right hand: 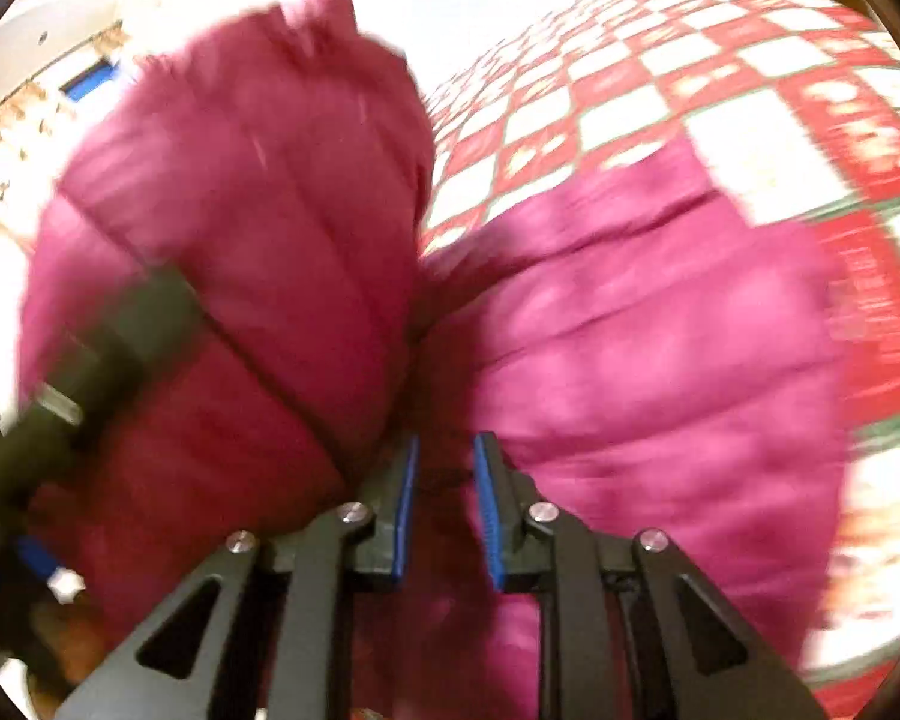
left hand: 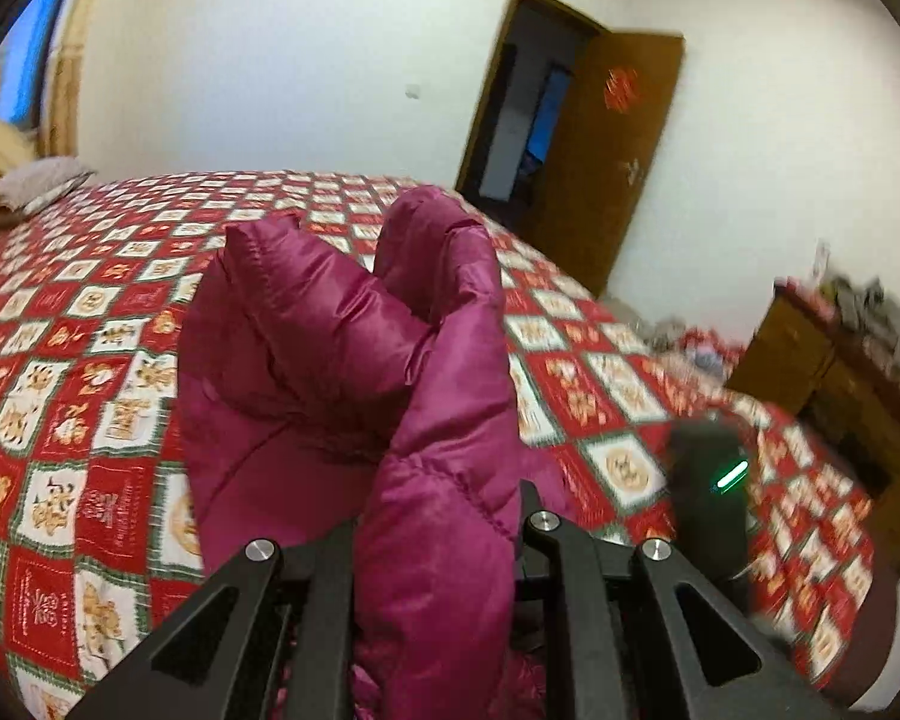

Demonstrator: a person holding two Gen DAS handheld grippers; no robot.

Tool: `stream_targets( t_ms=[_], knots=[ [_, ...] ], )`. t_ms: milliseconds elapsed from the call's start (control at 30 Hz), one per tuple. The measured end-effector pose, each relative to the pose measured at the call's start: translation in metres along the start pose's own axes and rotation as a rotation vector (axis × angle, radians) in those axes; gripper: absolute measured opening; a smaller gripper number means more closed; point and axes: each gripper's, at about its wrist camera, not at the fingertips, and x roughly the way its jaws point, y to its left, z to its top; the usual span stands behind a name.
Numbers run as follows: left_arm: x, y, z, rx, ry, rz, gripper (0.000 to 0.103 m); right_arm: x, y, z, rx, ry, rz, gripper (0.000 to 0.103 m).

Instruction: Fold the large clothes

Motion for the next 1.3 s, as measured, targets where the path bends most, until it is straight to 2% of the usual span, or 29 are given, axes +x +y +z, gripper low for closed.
stream_targets(
  t_ms=[167, 400, 600, 733, 800, 867, 933, 1067, 1100, 1133, 1167, 1267, 1300],
  knots=[
    [0.032, -0.034, -0.02, 0.132, 0.066, 0.058, 0.014, -0.042, -0.035, 0.0, 0.029, -0.08, -0.107, 0.024],
    [0.064, -0.066, -0.052, 0.29, 0.131, 0.14, 0.014, -0.063, -0.059, -0.009, 0.08, -0.103, -0.123, 0.024],
    [0.08, -0.08, -0.071, 0.389, 0.162, 0.172, 0.015, -0.071, -0.076, -0.011, 0.085, -0.104, -0.128, 0.027],
    [0.087, -0.091, -0.087, 0.483, 0.139, 0.202, 0.015, -0.077, -0.083, -0.003, 0.062, -0.102, -0.156, 0.054],
    [0.088, -0.09, -0.092, 0.502, 0.126, 0.201, 0.015, -0.085, -0.084, 0.006, 0.05, -0.113, -0.159, 0.054],
    [0.087, -0.09, -0.094, 0.512, 0.119, 0.2, 0.015, -0.088, -0.082, 0.018, 0.042, -0.099, -0.124, 0.058],
    [0.085, -0.088, -0.094, 0.514, 0.118, 0.196, 0.015, -0.084, -0.075, 0.027, 0.025, -0.072, -0.083, 0.076],
    [0.08, -0.087, -0.096, 0.532, 0.113, 0.19, 0.015, -0.057, -0.051, 0.045, -0.066, 0.036, -0.033, 0.076],
    [0.08, -0.087, -0.096, 0.533, 0.112, 0.188, 0.015, -0.05, -0.046, 0.048, -0.098, 0.062, -0.053, 0.075],
    [0.078, -0.087, -0.097, 0.533, 0.112, 0.185, 0.015, -0.041, -0.04, 0.049, -0.146, 0.094, -0.108, 0.058],
    [0.075, -0.086, -0.096, 0.528, 0.112, 0.176, 0.016, -0.034, -0.037, 0.049, -0.18, 0.115, -0.147, 0.03],
    [0.061, -0.081, -0.093, 0.504, 0.105, 0.127, 0.023, -0.024, -0.047, 0.051, -0.173, 0.16, -0.193, 0.018],
    [0.057, -0.081, -0.094, 0.504, 0.105, 0.113, 0.025, -0.025, -0.055, 0.053, -0.153, 0.165, -0.19, 0.018]
  ],
)
